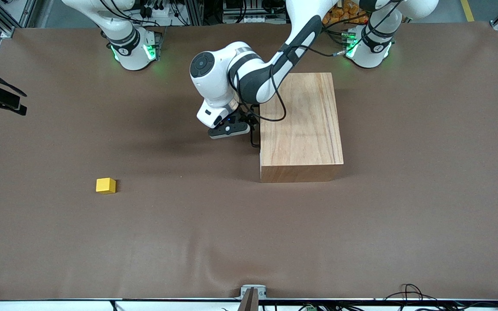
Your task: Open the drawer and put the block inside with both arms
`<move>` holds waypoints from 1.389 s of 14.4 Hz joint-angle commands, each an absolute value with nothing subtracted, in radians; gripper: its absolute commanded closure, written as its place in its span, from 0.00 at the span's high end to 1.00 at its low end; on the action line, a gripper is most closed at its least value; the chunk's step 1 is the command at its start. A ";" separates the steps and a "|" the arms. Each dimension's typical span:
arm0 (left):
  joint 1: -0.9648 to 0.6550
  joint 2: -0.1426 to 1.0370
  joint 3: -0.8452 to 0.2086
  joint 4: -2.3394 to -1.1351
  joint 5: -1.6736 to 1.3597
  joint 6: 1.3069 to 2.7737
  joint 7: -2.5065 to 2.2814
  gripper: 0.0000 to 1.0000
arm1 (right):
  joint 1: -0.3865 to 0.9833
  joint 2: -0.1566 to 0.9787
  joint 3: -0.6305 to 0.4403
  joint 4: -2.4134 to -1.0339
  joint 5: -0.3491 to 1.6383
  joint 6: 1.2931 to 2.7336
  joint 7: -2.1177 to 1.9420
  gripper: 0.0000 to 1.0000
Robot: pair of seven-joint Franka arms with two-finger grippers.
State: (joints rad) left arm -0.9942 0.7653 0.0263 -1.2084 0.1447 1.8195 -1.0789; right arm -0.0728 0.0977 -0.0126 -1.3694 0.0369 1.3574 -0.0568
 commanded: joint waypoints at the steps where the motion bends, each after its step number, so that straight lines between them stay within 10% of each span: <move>1: -1.000 0.770 0.029 -1.200 0.170 1.798 -1.060 1.00 | -0.095 0.097 -0.002 -1.362 0.057 1.356 -0.066 1.00; 20: -0.999 0.796 -0.012 -1.197 0.158 2.006 -1.038 1.00 | -0.097 0.097 -0.003 -1.362 0.055 1.371 -0.067 1.00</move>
State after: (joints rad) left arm -0.9956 0.7796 -0.0068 -1.2118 0.1447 1.9566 -1.0391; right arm -0.0764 0.0977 -0.0129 -1.3694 0.0380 1.3707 -0.0574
